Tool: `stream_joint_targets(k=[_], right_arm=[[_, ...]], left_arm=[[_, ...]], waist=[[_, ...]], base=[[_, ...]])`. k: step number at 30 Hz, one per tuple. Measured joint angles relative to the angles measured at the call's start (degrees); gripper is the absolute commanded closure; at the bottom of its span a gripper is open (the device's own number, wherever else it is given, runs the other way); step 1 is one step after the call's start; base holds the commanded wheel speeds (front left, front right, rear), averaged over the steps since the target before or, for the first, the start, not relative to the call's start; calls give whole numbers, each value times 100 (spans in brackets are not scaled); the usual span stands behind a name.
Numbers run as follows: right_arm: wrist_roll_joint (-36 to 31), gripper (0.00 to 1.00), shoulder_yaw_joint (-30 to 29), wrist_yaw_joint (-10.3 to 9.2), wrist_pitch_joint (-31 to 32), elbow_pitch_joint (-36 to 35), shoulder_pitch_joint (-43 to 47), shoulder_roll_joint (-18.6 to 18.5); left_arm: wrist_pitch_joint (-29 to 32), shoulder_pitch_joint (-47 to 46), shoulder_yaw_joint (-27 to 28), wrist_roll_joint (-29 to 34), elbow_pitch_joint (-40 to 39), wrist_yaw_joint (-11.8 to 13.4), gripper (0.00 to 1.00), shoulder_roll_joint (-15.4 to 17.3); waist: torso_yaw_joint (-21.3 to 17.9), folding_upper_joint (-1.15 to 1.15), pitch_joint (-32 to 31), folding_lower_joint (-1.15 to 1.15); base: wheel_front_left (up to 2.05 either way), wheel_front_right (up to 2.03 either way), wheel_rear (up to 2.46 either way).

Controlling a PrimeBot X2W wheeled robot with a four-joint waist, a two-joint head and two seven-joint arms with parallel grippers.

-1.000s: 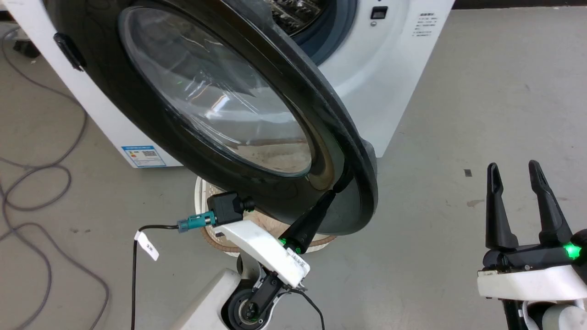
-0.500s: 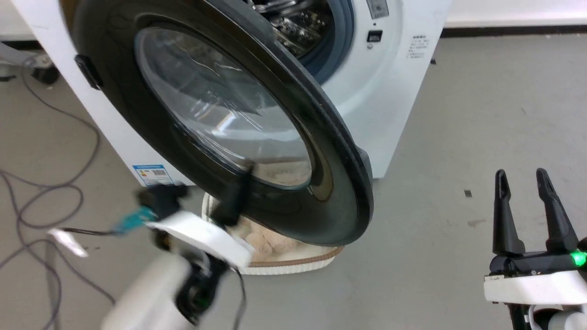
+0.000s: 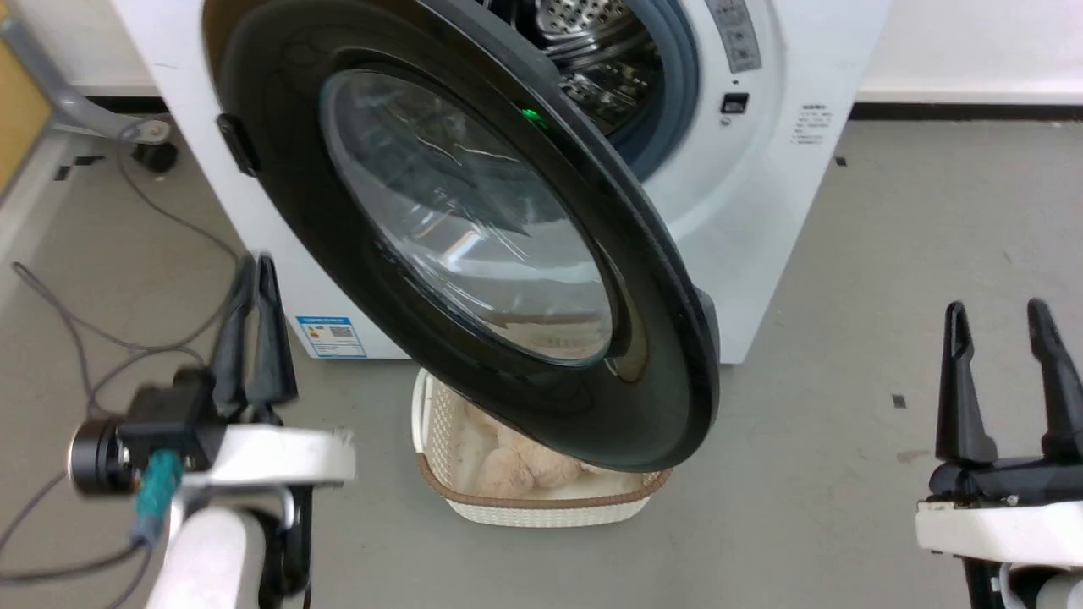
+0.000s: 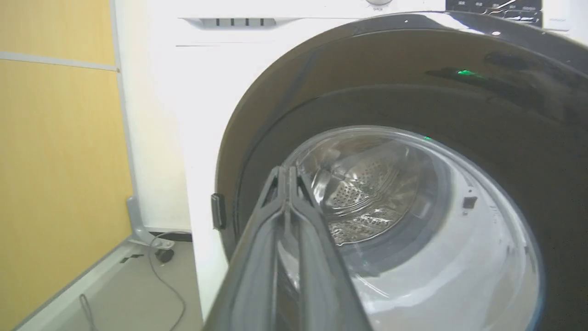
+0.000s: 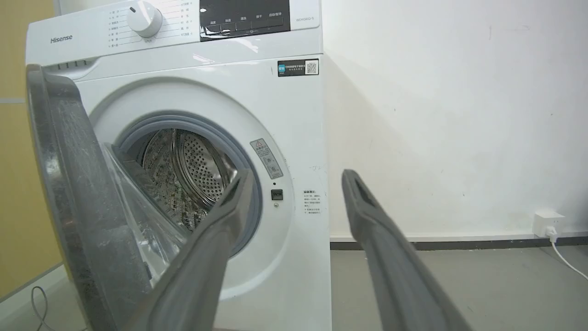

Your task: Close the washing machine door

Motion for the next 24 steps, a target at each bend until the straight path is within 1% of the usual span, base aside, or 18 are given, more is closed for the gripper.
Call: stream_joint_targets(k=[4,6,7,8,9,13,16,21,24], right_arm=[[-33,0,-25,0,1,-186,-112,1],[-33,0,-7,0,0,-282,-179,1],[-32,53,9,0,0,-345,-215,1],[-26,80,26,0,0,-408,-259,1],[-1,100,40,0,0,-476,-314,1],[272,100,176,0,-1,-802,-526,0],[488,100,397,0,-2,-1085,-671,0],[609,100,1166,0,-5,-1359,-878,-11],[643,100,1711,0,-5,-1406,-950,-165]], left_arm=[[2,470,235,347,-83,200,0,-77],[1,686,350,388,-113,201,0,-129],[2,787,394,423,-124,198,0,-151],[2,877,416,439,-137,191,0,-172],[1,963,433,470,-142,185,0,-193],[2,1217,489,578,-134,32,0,-243],[2,1306,531,633,-113,-62,0,-314],[2,1349,600,715,-68,-169,0,-431],[2,1349,648,725,-30,-222,0,-497]], waist=[[135,0,-91,0],[203,0,-133,0],[239,0,-151,0],[276,0,-167,0],[313,0,-180,0],[473,0,-220,0],[582,0,-230,0],[680,0,-226,0],[691,0,-218,0]], base=[[0,0,0],[0,0,0],[0,0,0],[0,0,0],[0,0,0],[0,0,0],[0,0,0],[0,0,0],[0,0,0]])
